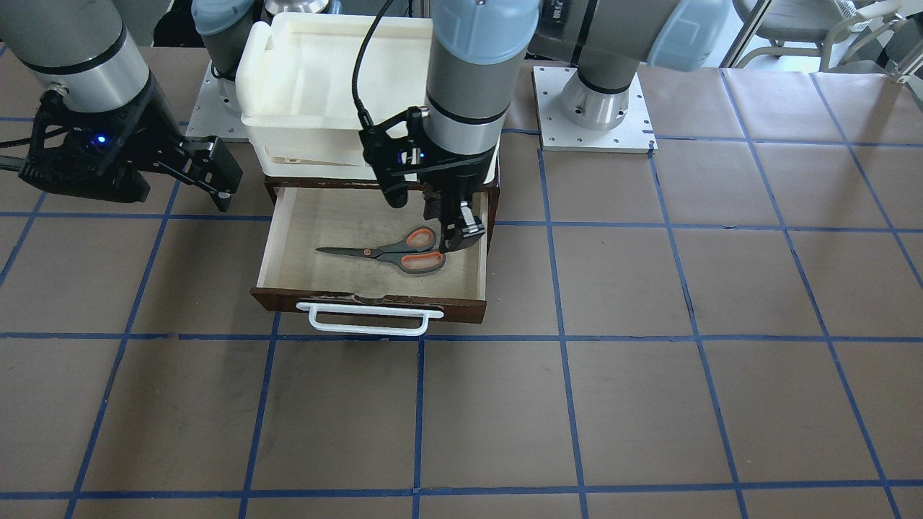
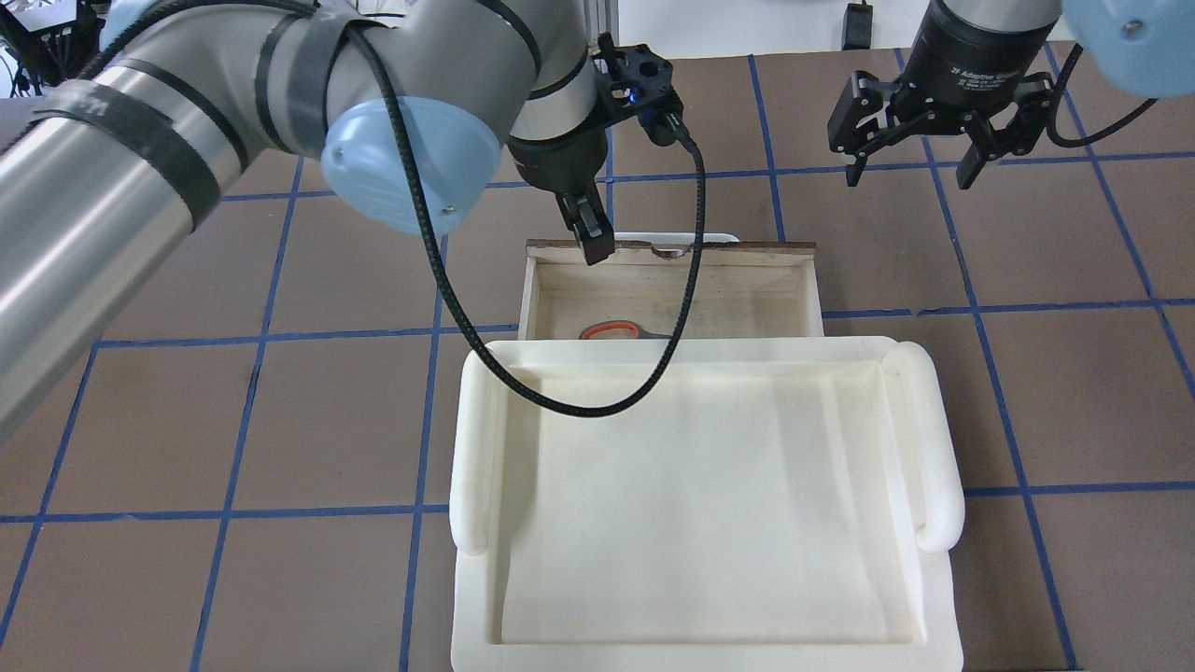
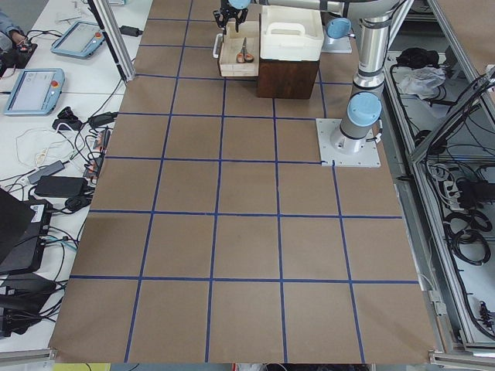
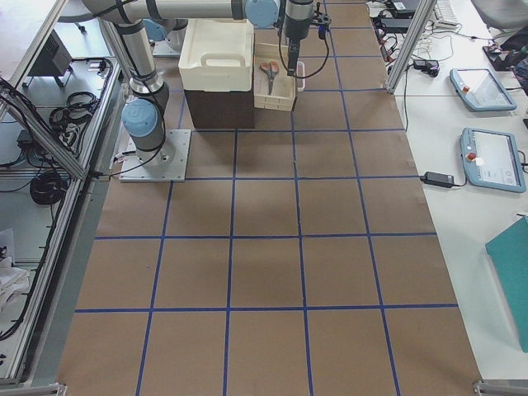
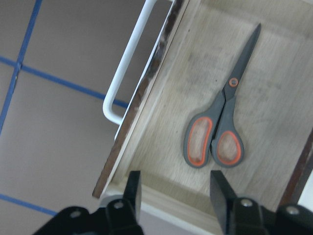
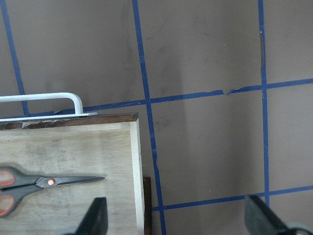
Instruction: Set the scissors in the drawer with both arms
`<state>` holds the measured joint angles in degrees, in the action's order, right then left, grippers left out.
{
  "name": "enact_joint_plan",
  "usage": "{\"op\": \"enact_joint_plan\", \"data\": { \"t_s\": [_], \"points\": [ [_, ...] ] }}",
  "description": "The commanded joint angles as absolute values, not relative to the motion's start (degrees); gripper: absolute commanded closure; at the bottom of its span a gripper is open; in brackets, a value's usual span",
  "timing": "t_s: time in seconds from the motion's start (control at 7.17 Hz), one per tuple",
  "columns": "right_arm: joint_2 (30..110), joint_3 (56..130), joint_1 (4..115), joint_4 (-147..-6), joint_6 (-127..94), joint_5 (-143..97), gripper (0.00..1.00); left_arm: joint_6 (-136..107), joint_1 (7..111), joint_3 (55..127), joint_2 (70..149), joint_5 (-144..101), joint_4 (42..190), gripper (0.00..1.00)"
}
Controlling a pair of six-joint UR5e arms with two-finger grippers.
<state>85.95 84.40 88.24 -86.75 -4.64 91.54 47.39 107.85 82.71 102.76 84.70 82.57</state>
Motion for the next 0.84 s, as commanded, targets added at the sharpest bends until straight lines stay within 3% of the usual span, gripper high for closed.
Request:
{"op": "enact_joint_plan", "data": {
  "t_s": [0.0,0.14,0.7],
  "points": [
    [86.1,84.6,88.3,-86.7,-4.7,91.4,0.0,46.4,100.1,83.1,98.8,85.9,85.5,0.08],
    [87.2,84.7,88.3,-86.5,-4.6,91.3,0.0,46.3,96.5,83.8,97.6,86.2,85.7,0.0],
    [87.2,85.3,88.3,-86.6,-4.6,91.2,0.0,31.8,90.7,86.8,93.6,92.0,86.0,0.0]
  ]
}}
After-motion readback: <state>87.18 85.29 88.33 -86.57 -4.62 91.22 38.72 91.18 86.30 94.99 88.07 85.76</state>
